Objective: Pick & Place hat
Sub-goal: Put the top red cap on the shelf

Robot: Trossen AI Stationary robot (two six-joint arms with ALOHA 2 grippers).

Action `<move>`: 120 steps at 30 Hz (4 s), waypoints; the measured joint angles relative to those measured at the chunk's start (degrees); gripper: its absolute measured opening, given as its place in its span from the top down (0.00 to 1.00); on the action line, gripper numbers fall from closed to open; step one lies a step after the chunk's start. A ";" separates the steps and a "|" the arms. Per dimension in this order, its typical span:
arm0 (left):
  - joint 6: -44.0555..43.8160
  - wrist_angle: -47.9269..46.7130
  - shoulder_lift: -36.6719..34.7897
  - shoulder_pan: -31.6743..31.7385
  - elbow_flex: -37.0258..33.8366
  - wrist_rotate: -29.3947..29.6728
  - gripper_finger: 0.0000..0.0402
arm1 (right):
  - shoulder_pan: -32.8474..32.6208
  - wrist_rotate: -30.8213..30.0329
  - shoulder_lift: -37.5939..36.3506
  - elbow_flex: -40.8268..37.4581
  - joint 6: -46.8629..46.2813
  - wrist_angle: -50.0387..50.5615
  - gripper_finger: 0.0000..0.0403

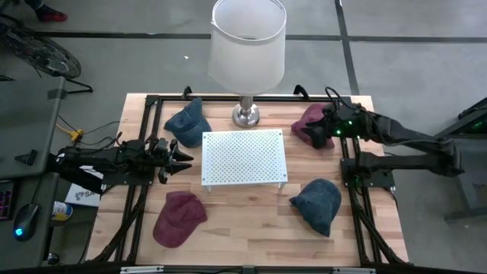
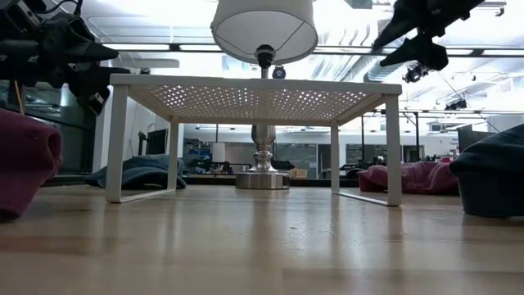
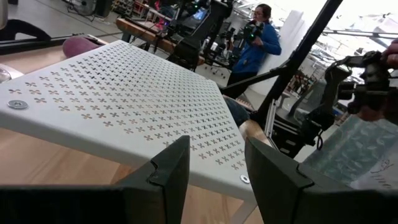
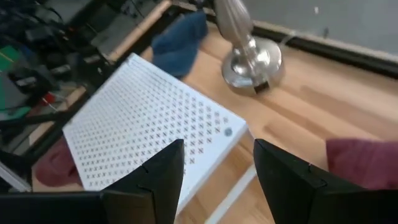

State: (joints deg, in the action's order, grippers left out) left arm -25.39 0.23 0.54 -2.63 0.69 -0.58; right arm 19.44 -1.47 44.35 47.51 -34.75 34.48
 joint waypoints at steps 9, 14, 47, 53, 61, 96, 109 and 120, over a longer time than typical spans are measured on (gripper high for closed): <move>0.00 0.00 0.00 0.00 0.00 0.00 0.62 | 9.35 5.57 7.66 2.99 -1.47 9.17 0.53; 0.00 0.00 0.00 0.00 0.00 0.00 0.62 | 14.85 6.46 10.59 3.56 -5.82 12.37 0.53; 0.00 0.00 0.00 0.00 0.00 0.00 0.62 | 14.49 -10.44 30.27 3.34 -34.10 22.84 0.28; 0.00 0.00 0.00 -0.01 0.00 0.00 0.62 | 14.58 -10.92 35.47 3.32 -38.70 20.67 0.28; 0.00 0.00 0.02 -0.02 0.00 0.00 0.62 | 16.28 -13.19 38.57 3.32 -44.28 18.73 0.28; 0.00 0.00 0.01 0.00 0.00 0.00 0.62 | 23.06 -7.95 54.41 3.60 -41.01 10.62 0.43; 0.00 0.00 0.00 0.00 0.00 0.00 0.62 | 23.08 -6.93 55.57 3.64 -37.65 9.08 0.70; 0.00 0.00 0.01 -0.01 0.00 -0.01 0.62 | 23.10 -5.37 55.08 3.52 -30.86 9.13 0.97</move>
State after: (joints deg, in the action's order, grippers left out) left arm -25.39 0.23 0.54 -2.64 0.69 -0.59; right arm 42.54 -6.84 99.43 51.04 -65.61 43.60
